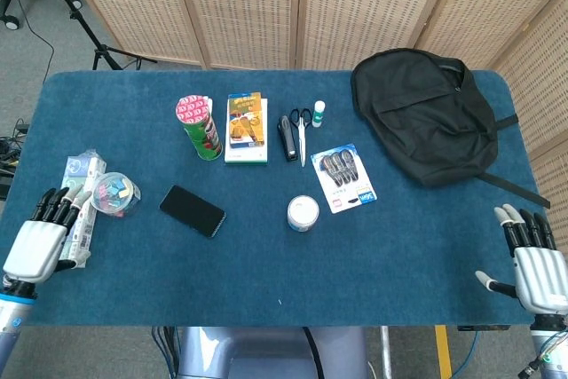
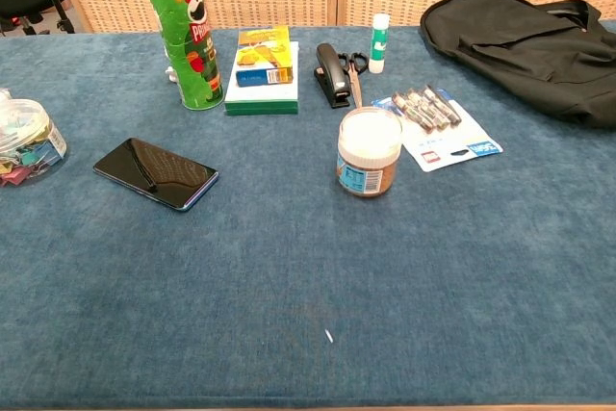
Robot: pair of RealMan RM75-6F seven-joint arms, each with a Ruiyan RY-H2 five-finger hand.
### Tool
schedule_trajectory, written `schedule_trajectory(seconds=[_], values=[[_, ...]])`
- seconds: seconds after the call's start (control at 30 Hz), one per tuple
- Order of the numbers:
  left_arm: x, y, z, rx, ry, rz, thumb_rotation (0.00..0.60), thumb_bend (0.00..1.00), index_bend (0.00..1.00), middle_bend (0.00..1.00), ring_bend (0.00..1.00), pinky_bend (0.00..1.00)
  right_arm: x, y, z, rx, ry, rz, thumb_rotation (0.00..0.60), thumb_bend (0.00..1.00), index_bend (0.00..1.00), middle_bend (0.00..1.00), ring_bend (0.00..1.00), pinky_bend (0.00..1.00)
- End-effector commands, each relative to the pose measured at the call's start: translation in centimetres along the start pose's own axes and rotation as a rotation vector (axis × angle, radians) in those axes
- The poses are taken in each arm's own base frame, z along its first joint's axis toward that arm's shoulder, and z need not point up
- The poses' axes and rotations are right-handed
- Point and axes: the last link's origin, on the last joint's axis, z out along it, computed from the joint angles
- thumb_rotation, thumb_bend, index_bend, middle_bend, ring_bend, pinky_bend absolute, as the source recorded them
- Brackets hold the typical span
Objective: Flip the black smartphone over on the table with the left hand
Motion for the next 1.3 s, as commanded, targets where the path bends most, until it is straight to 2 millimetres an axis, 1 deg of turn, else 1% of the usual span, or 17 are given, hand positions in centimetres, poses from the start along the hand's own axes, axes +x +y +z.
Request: schedule_trajectory(seconds=[0.03,0.13,0.23,0.3,0.43,0.47,0.7,0.9,1.1,1.3], values=[[-1.5,1.1,2.2,-0.058,-0.057,0.04,0.6,0.09,0.0,0.0,0.0,0.0,0.0,0.0,0.1,-0.001,-0.001,0.003,0.6,0.0,0.0,0.0,0.0,0.0],[-2.1,2.1,3.8,-0.097,-0.089,0.085,0.6,0.2,0.0,0.0,0.0,0.0,0.0,0.1,0.1,-0.002,-0.003,0.007,0.6,0.0,0.0,0.0,0.0,0.0],[-2.7,3.2,5.1,-0.128,-0.109,0.12,0.6,0.24,0.0,0.0,0.0,0.0,0.0,0.1,0.2,-0.005,-0.006,0.011,0.6,0.0,0.0,0.0,0.0,0.0],[-2.9,3.9,5.8,-0.145,-0.115,0.135,0.6,0.25,0.0,0.0,0.0,0.0,0.1,0.2,0.2,-0.006,-0.008,0.017,0.6,0.0,0.0,0.0,0.0,0.0],[-3.7,5.8,7.1,-0.186,-0.124,0.153,0.6,0.33,0.0,0.0,0.0,0.0,0.1,0.3,0.3,-0.008,-0.012,0.033,0.6,0.0,0.0,0.0,0.0,0.0],[-3.9,6.0,7.3,-0.191,-0.126,0.156,0.6,0.34,0.0,0.0,0.0,0.0,0.2,0.3,0.3,-0.008,-0.013,0.034,0.6,0.0,0.0,0.0,0.0,0.0],[-5.2,8.6,9.2,-0.225,-0.143,0.173,0.6,0.32,0.0,0.0,0.0,0.0,0.3,0.5,0.4,-0.01,-0.014,0.05,0.6,0.0,0.0,0.0,0.0,0.0],[-6.2,10.2,10.3,-0.245,-0.155,0.172,0.6,0.32,0.0,0.0,0.0,0.0,0.4,0.6,0.5,-0.015,-0.015,0.065,0.6,0.0,0.0,0.0,0.0,0.0],[-7.2,11.2,11.2,-0.27,-0.17,0.159,0.6,0.32,0.0,0.0,0.0,0.0,0.6,0.8,0.6,-0.019,-0.016,0.076,0.6,0.0,0.0,0.0,0.0,0.0],[-7.9,11.4,11.5,-0.275,-0.177,0.162,0.6,0.32,0.0,0.0,0.0,0.0,0.6,1.0,0.7,-0.027,-0.015,0.082,0.6,0.0,0.0,0.0,0.0,0.0]])
